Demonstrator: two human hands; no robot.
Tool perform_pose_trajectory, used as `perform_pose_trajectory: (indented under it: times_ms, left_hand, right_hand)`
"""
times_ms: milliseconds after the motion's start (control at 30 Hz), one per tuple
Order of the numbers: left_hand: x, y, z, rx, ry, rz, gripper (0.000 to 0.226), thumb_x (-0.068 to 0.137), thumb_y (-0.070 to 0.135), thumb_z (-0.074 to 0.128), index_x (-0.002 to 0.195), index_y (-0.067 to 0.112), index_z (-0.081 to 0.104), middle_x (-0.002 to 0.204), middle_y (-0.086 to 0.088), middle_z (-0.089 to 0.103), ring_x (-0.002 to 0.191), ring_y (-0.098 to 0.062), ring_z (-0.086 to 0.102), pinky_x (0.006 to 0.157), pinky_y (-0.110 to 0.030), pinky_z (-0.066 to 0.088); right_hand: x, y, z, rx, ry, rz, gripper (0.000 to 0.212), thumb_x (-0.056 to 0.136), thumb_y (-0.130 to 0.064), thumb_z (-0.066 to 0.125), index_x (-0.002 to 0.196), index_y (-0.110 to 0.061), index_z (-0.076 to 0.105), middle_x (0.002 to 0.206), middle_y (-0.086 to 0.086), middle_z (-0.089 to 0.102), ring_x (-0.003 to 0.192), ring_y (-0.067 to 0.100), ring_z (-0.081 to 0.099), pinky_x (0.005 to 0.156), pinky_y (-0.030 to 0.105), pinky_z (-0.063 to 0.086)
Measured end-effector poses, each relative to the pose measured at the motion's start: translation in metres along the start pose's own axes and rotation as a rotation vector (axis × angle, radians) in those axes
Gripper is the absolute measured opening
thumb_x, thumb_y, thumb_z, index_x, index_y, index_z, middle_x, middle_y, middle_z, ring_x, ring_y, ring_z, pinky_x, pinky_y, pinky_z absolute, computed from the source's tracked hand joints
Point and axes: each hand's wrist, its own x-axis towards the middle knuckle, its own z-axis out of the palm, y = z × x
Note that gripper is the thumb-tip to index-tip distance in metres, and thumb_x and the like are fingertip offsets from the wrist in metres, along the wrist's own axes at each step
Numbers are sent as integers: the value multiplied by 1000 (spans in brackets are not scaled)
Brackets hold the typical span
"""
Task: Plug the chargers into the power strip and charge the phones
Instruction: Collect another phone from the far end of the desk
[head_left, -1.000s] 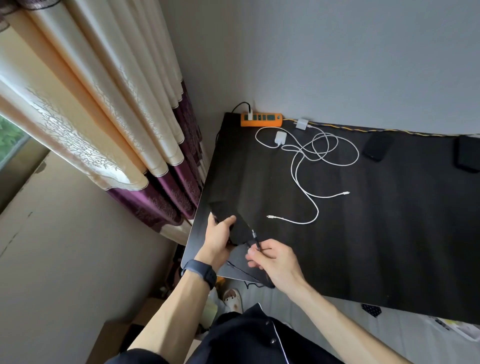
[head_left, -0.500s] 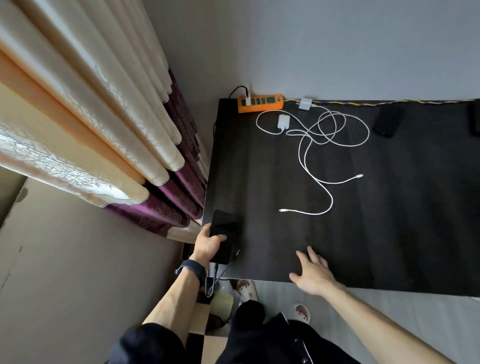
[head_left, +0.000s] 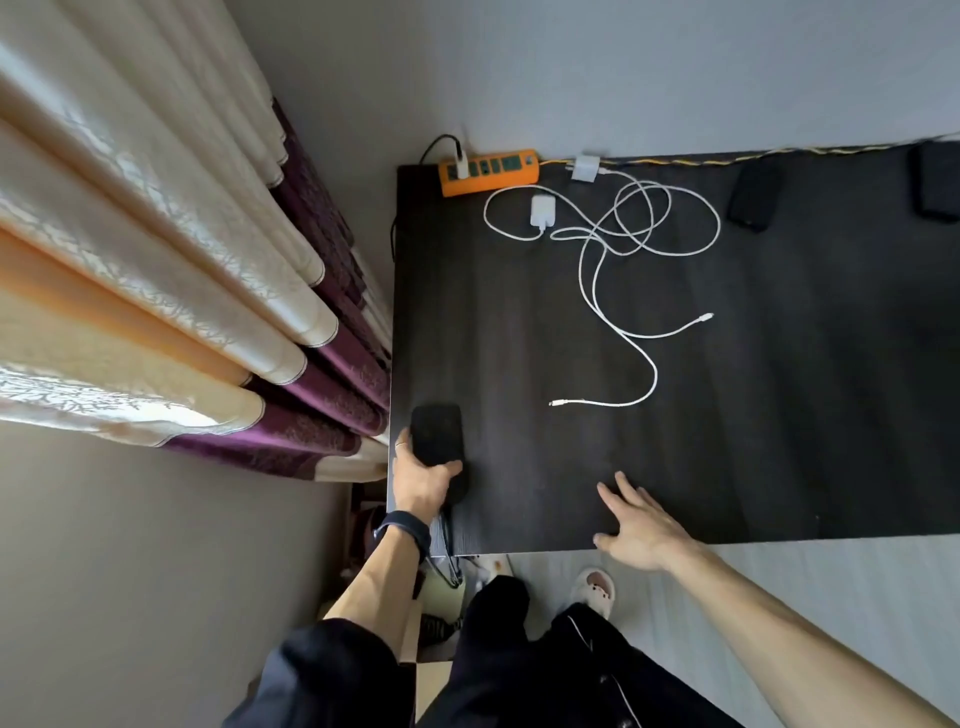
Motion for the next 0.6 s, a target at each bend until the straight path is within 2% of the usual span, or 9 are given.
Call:
perform_pose_trajectory:
  times_ms: [67, 133, 267, 367, 533, 600]
  left_hand:
    - [-4, 7, -1, 256, 7, 23, 109, 67, 21, 86, 154, 15, 19, 142, -16, 38, 133, -31, 41, 115, -36, 31]
    - [-8, 7, 3, 441, 12, 56, 121, 69, 31, 85, 157, 15, 3, 141, -20, 31, 134, -36, 35, 114, -35, 25]
    - [-14, 4, 18, 689, 36, 149, 124, 73, 33, 81, 155, 11, -10, 138, -16, 31, 124, -37, 38, 105, -42, 35]
    - [-21, 6, 27, 782, 39, 198, 116, 78, 30, 74, 155, 11, -11, 137, -11, 31, 124, -33, 38, 94, -43, 45]
    - [-26, -7, 37, 749, 97, 221, 101, 80, 34, 72, 152, 0, 11, 142, -18, 31, 126, -35, 35, 106, -41, 34]
    - [-29, -14, 35, 771, 123, 226, 101, 80, 45, 71, 152, 4, 14, 142, -16, 34, 127, -34, 37, 102, -43, 39]
  right_hand:
    - [1, -1, 1, 11, 0, 6, 83, 96, -48, 53, 161, -33, 3, 167, -8, -20, 156, 23, -6, 126, 41, 12]
    - [2, -2, 4, 15, 0, 15, 84, 96, -48, 53, 161, -33, 1, 167, -9, -21, 156, 24, -7, 126, 42, 13]
    - [3, -3, 7, 19, 3, 32, 85, 96, -49, 53, 160, -34, 0, 166, -9, -23, 156, 24, -8, 126, 43, 15]
    - [3, -2, 8, 26, -1, 31, 84, 96, -48, 53, 160, -34, -1, 166, -9, -23, 156, 23, -9, 126, 43, 14]
    - [2, -1, 9, 40, -5, 23, 84, 98, -45, 52, 160, -34, -2, 166, -10, -24, 156, 22, -11, 126, 42, 13]
    - [2, -1, 8, 37, -8, 25, 84, 98, -44, 52, 160, -33, -3, 165, -10, -25, 156, 22, -11, 126, 42, 13]
